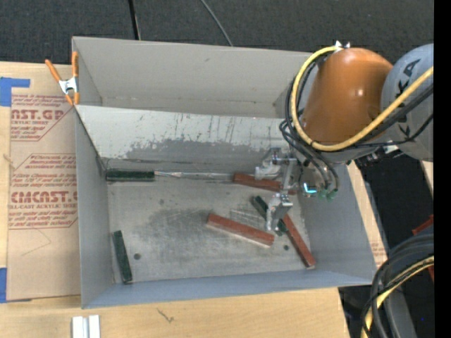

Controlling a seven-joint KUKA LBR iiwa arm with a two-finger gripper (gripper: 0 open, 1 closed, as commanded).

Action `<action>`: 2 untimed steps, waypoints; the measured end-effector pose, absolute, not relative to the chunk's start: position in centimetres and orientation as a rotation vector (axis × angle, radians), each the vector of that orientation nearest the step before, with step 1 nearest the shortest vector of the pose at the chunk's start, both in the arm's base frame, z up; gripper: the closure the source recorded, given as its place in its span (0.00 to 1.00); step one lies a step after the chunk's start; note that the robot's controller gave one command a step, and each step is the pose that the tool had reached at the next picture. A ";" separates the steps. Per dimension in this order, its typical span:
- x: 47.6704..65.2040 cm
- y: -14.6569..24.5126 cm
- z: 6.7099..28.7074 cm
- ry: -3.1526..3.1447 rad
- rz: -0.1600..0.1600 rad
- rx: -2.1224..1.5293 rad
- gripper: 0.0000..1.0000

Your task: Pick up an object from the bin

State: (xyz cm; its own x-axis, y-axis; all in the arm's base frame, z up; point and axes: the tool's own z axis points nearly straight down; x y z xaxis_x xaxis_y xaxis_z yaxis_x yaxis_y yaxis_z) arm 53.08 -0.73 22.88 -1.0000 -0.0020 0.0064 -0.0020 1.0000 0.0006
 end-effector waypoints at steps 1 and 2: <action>53.2 -0.7 23.3 -3.143 -0.001 0.003 0.00; 52.5 -0.5 18.7 -3.150 0.001 0.066 0.00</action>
Offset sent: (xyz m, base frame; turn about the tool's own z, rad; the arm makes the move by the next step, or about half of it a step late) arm -0.0243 0.0078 -0.1351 -0.1128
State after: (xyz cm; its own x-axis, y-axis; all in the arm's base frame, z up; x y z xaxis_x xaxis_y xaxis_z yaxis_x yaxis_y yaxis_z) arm 52.50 -0.46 18.65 -0.9991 -0.0416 -0.0090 -0.0416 0.9991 -0.0006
